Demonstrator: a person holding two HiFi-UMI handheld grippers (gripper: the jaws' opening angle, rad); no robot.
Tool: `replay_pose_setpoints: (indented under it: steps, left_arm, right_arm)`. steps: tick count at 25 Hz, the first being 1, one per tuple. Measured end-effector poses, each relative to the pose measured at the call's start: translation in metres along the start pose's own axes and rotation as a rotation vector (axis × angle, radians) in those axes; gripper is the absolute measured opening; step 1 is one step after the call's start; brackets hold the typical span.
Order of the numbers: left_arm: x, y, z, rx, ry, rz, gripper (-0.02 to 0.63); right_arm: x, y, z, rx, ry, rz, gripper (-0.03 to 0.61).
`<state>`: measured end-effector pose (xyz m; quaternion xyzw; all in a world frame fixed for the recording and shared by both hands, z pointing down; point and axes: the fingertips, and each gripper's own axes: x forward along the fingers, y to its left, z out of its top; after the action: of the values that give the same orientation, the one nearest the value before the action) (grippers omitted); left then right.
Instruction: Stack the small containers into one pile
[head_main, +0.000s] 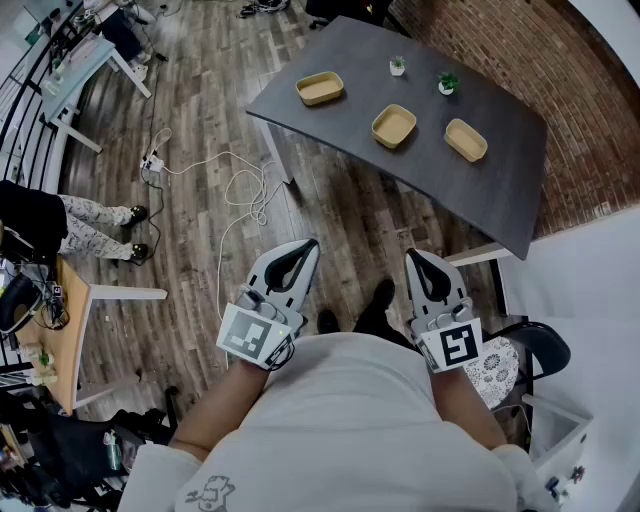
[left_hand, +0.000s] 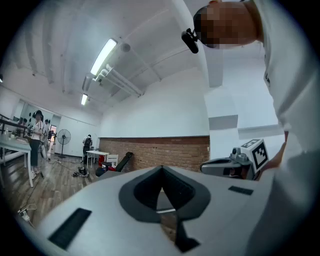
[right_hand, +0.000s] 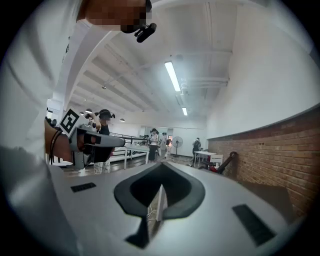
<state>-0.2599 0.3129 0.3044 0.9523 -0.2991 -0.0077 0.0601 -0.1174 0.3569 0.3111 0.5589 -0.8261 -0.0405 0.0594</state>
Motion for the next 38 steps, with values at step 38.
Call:
replay_pose_setpoints:
  steps: [38]
  left_arm:
    - [0.192,-0.023,-0.035,-0.048,0.083,0.008,0.011]
  right_arm:
    - [0.032,-0.169,-0.055,0.068,0.063,0.065,0.043]
